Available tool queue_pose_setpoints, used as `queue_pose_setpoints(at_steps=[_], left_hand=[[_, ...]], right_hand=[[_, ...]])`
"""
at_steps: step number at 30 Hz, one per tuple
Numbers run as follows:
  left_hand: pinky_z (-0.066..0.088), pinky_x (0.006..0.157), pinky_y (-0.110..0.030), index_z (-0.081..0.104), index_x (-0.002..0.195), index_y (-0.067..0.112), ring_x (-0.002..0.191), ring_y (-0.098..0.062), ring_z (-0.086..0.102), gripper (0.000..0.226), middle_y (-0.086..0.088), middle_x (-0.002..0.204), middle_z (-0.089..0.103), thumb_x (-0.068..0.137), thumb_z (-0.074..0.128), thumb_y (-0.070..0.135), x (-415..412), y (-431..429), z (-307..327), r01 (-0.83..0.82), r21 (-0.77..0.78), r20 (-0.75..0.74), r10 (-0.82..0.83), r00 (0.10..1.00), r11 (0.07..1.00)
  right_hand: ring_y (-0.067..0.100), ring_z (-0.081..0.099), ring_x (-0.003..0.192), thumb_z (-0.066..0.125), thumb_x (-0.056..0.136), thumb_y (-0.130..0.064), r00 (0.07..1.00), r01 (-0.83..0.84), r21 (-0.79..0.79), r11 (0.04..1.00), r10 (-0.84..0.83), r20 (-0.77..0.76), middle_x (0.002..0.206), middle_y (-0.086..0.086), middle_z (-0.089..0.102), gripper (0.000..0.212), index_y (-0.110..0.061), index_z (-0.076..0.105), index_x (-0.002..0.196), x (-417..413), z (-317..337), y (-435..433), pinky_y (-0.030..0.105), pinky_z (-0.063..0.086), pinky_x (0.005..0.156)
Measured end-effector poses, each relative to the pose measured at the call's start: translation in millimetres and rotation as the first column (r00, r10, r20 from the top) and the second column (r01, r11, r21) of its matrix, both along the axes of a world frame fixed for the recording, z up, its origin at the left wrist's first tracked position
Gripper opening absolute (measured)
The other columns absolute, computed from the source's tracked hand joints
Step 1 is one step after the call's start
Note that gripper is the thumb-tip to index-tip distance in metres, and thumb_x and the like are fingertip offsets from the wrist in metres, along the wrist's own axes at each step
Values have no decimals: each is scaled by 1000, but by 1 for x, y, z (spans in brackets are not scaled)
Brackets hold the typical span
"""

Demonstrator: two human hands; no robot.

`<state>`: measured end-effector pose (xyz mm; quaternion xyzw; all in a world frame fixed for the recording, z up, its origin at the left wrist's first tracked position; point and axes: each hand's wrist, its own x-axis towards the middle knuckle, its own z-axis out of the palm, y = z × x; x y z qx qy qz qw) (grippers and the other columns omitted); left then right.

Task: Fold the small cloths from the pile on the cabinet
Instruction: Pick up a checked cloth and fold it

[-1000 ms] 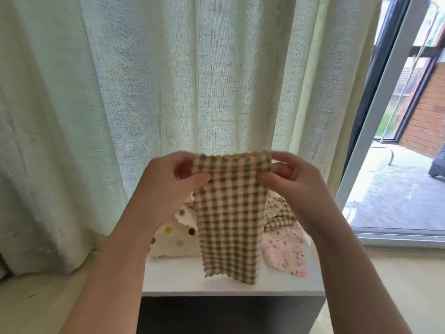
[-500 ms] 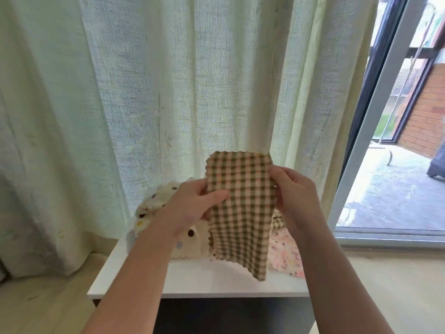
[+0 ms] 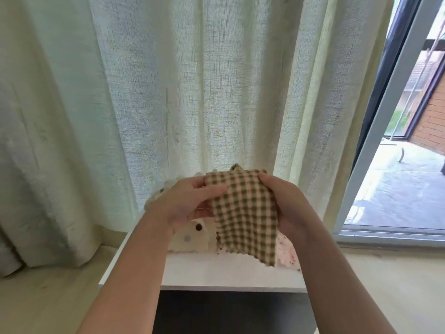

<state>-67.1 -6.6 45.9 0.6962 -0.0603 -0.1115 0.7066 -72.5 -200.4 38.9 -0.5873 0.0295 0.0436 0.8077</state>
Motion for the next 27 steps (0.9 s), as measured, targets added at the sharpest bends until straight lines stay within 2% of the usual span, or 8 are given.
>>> queue_pose_setpoints(at_steps=[5,9,12,16,19,21,24,27], left_hand=[[56,74,-29,69,107,15,84,-16,71,18,-4,96,75,90,66,20,5,3,-3,-129,70,48,125,991,989],[54,75,-31,65,97,17,85,-17,71,18,-5,95,75,85,71,30,3,-3,-1,-322,106,212,295,932,941],[52,72,-22,53,101,28,85,-11,70,28,2,96,72,83,74,30,-1,-8,1,-444,60,324,403,856,894],[51,70,-10,54,124,37,85,-2,69,54,8,95,73,82,76,12,-8,-3,7,-289,145,426,204,881,946],[47,81,-15,67,109,34,85,-2,60,31,13,93,65,85,71,14,-10,-3,8,-398,361,565,141,813,843],[39,76,-12,69,96,30,83,-1,55,12,11,92,59,89,68,20,-9,-2,9,-489,411,650,128,749,769],[35,75,-9,65,93,28,91,2,52,7,14,100,53,92,64,22,-9,5,11,-501,469,690,52,721,728],[41,74,-9,65,97,35,91,7,56,13,20,96,62,86,70,29,-17,4,10,-305,606,554,-114,825,735]], right_hand=[[17,72,83,65,88,-12,986,-163,-87,983,166,29,99,9,75,19,-7,71,105,1,-3,-5,29,58,69],[10,71,74,64,93,-21,997,-15,-231,973,32,71,91,0,75,21,-13,66,112,-1,-2,0,24,54,61],[10,73,82,72,87,-26,986,112,-272,956,-72,153,100,3,74,42,-18,54,124,-1,-1,0,26,55,71],[12,72,95,76,82,-10,947,64,-372,926,61,314,101,0,76,70,-30,43,140,-7,4,-9,31,52,90],[14,70,87,76,80,-11,910,223,-599,769,56,411,93,-3,74,36,-29,70,111,-9,7,-9,36,57,87],[17,65,87,75,82,-22,882,329,-666,670,35,470,94,-2,69,14,-33,71,89,-7,4,-9,35,54,83],[4,58,105,72,83,-30,861,338,-657,674,60,505,109,-15,63,11,-36,63,84,-3,1,-11,28,41,92],[8,66,91,67,86,-19,848,224,-619,753,164,505,92,-8,71,12,-29,62,86,-4,1,-8,35,51,87]])
